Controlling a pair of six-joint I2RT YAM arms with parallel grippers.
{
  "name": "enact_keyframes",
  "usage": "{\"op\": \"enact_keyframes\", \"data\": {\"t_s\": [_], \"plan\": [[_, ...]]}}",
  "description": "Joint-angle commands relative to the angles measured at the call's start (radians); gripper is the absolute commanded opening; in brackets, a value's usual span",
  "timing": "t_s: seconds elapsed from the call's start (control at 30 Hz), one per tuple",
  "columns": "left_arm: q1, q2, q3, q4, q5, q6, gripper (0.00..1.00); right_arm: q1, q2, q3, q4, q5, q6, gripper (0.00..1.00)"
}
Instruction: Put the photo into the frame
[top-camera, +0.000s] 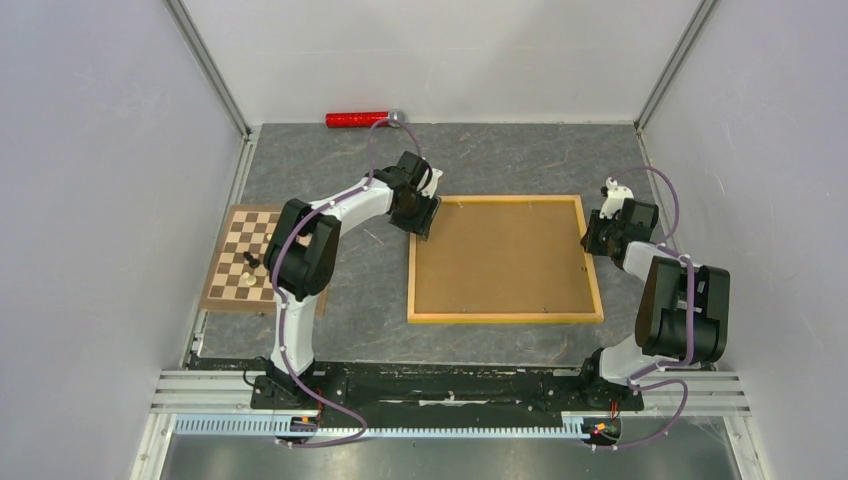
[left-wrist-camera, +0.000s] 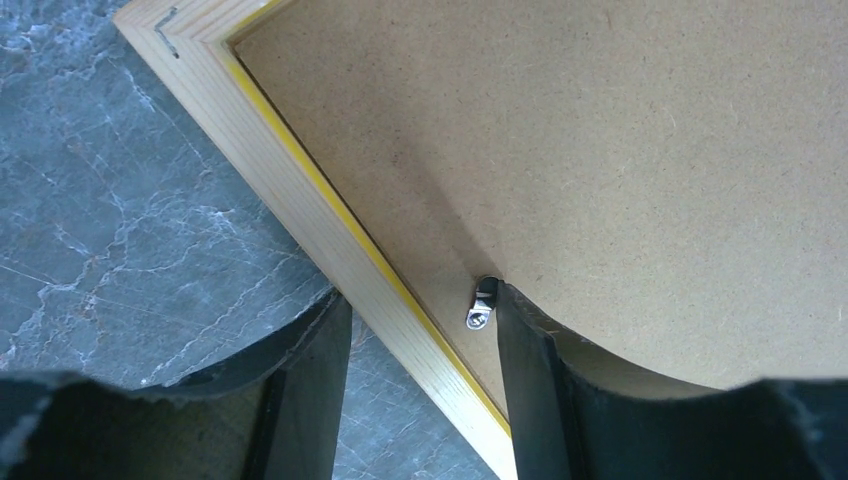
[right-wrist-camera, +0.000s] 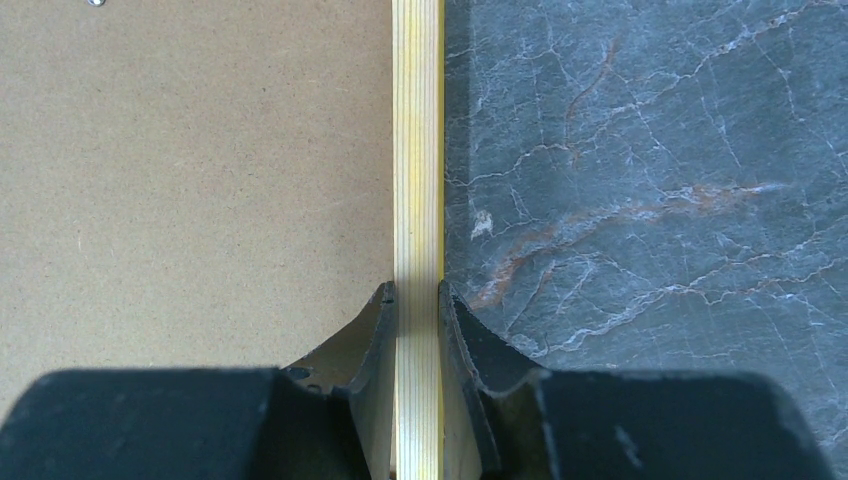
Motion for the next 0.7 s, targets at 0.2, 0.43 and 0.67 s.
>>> {"op": "enact_keyframes", "data": {"t_s": [0.2,0.43,0.67], "plan": [[0.0,-0.014,-0.039,0.102,-0.045,-0.045,0.5,0.0,0.005,0.014,0.043,-0.025,-0.01,0.0],[0.005,-0.027,-0.055,0.115,-0.047,-0.061,0.41,0.0,0.007,0.013,0.043,-0.029,-0.01,0.0],[0.015,-0.034,-0.069,0.125,-0.04,-0.076,0.34,-0.001,0.011,0.013,0.042,-0.032,-0.01,0.0]]}}
